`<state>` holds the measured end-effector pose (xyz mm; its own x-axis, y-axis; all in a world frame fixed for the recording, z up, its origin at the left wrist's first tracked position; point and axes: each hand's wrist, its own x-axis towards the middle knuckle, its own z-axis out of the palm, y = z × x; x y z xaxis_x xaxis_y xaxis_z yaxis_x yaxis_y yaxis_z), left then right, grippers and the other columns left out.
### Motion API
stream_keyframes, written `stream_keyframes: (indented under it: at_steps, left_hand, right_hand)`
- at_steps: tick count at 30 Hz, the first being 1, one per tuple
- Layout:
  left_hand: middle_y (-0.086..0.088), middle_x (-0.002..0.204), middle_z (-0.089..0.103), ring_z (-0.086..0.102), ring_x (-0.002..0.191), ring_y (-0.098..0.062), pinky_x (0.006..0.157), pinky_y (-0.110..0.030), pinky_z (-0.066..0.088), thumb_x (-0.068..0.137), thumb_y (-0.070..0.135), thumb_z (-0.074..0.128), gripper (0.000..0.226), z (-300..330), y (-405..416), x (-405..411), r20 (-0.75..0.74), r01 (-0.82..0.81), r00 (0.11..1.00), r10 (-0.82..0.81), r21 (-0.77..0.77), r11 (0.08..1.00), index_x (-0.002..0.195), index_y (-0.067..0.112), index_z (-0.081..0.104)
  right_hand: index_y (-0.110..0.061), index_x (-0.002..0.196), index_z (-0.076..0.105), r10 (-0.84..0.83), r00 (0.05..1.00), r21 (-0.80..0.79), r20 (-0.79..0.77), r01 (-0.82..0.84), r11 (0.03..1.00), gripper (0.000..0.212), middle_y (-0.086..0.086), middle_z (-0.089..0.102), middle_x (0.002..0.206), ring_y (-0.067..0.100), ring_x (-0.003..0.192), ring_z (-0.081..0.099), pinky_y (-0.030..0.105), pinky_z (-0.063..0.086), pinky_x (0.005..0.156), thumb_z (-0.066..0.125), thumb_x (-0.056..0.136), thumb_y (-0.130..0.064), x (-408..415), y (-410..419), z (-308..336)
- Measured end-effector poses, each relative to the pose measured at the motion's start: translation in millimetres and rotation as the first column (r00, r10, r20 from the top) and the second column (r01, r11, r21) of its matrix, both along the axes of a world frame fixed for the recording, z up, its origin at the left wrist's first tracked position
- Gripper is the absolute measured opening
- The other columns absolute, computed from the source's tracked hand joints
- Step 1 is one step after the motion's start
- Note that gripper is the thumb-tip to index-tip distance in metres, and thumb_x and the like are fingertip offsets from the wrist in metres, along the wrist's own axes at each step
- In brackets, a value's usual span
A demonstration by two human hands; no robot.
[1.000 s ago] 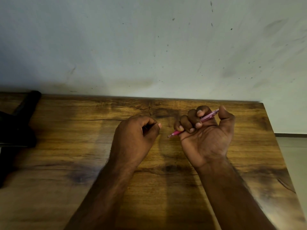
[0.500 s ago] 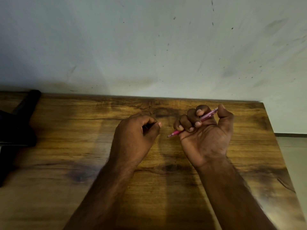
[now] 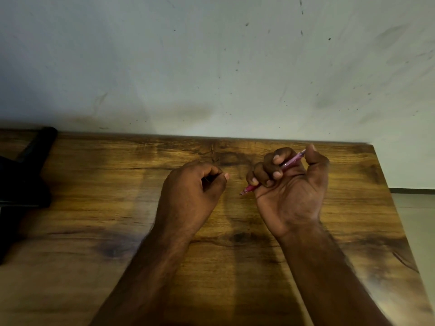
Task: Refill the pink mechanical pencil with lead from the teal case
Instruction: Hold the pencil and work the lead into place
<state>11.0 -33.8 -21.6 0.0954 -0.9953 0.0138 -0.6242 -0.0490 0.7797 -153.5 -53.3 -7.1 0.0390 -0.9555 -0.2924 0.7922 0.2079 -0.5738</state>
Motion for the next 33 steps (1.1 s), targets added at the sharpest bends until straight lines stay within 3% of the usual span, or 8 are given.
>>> stream_keyframes:
  at_steps: [4, 8, 12, 15, 23, 33]
  left_hand:
    - [0.017, 0.078, 0.07, 0.065, 0.073, 0.002, 0.063, -0.024, 0.056, 0.093, 0.041, 0.071, 0.012, -1.3, 0.1, 0.4, 0.007, 0.003, 1.0, -0.003, 0.005, 1.0, 0.09, 0.031, 0.077]
    - [0.019, 0.079, 0.07, 0.064, 0.075, 0.004, 0.063, -0.018, 0.052, 0.092, 0.044, 0.071, 0.013, -2.2, -0.3, 0.6, 0.021, -0.004, 1.0, 0.004, 0.021, 1.0, 0.091, 0.032, 0.076]
    - [0.017, 0.08, 0.07, 0.065, 0.074, 0.002, 0.065, -0.025, 0.056, 0.092, 0.043, 0.071, 0.013, -1.5, -0.2, 0.6, -0.005, -0.01, 1.0, 0.01, 0.033, 0.999, 0.091, 0.032, 0.077]
    - [0.016, 0.081, 0.071, 0.065, 0.075, 0.001, 0.066, -0.029, 0.057, 0.093, 0.042, 0.071, 0.013, -0.6, -0.1, 0.3, -0.011, -0.006, 1.0, 0.007, 0.039, 0.999, 0.092, 0.031, 0.077]
    - [0.017, 0.08, 0.07, 0.065, 0.075, 0.003, 0.066, -0.028, 0.057, 0.092, 0.043, 0.071, 0.013, -1.8, -0.4, -0.5, -0.005, -0.014, 1.0, 0.015, 0.041, 0.999, 0.092, 0.032, 0.077]
    - [0.018, 0.08, 0.069, 0.063, 0.076, 0.004, 0.065, -0.02, 0.05, 0.093, 0.042, 0.071, 0.01, -2.7, -0.5, -0.5, 0.016, -0.011, 1.0, 0.011, 0.043, 0.999, 0.092, 0.034, 0.076]
  right_hand:
    - [-0.01, 0.071, 0.055, -0.009, 1.0, -0.019, -0.026, 0.009, 1.0, 0.059, 0.0, 0.034, 0.057, 0.017, 0.057, 0.027, 0.036, 0.032, 0.061, 0.03, 0.102, -0.053, 0.1, 1.1, 2.1]
    - [-0.006, 0.073, 0.053, -0.03, 0.983, -0.095, -0.183, 0.013, 0.995, 0.056, 0.003, 0.038, 0.06, 0.021, 0.059, 0.028, 0.038, 0.03, 0.06, 0.031, 0.102, -0.048, 2.6, 2.4, 5.0]
    - [-0.005, 0.074, 0.052, -0.021, 0.952, -0.165, -0.306, -0.031, 0.986, 0.052, 0.002, 0.047, 0.061, 0.025, 0.063, 0.027, 0.042, 0.024, 0.061, 0.031, 0.099, -0.044, 5.8, 4.0, 5.1]
    - [-0.009, 0.069, 0.06, 0.01, 0.927, -0.175, -0.374, -0.081, 0.981, 0.057, 0.003, 0.043, 0.061, 0.019, 0.06, 0.032, 0.04, 0.024, 0.06, 0.028, 0.101, -0.044, 7.0, 5.7, 2.3]
    - [-0.007, 0.068, 0.057, 0.047, 0.943, -0.138, -0.329, -0.097, 0.986, 0.056, 0.003, 0.037, 0.059, 0.019, 0.058, 0.033, 0.043, 0.02, 0.061, 0.031, 0.099, -0.047, 4.3, 4.3, 1.2]
    - [-0.005, 0.074, 0.049, 0.036, 0.964, -0.116, -0.262, -0.068, 0.991, 0.05, 0.003, 0.04, 0.058, 0.031, 0.065, 0.017, 0.046, 0.018, 0.064, 0.032, 0.099, -0.044, 4.9, 3.6, 2.3]
